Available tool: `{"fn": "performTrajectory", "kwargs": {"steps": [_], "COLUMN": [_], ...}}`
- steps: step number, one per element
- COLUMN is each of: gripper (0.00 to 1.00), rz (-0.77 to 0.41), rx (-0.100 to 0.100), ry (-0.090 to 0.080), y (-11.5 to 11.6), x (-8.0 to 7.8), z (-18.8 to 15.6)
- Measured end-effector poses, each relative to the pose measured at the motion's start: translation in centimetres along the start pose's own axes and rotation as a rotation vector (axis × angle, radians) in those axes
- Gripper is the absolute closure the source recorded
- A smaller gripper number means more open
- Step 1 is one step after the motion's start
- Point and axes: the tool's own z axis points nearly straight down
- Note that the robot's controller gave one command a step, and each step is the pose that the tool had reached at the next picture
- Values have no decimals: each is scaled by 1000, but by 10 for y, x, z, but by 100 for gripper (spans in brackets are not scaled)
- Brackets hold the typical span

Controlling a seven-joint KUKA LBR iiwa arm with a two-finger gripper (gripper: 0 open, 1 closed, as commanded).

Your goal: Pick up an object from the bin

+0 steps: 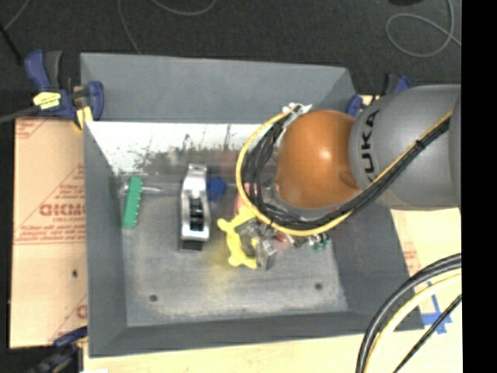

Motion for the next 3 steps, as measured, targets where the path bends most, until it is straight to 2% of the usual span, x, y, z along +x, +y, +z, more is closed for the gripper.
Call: {"fn": "performTrajectory", "kwargs": {"steps": [3], "gripper": [100], "rz": [1], "rx": [1], "ry": [-2], "y": [-1], "x": [-1], "z": [-41]}}
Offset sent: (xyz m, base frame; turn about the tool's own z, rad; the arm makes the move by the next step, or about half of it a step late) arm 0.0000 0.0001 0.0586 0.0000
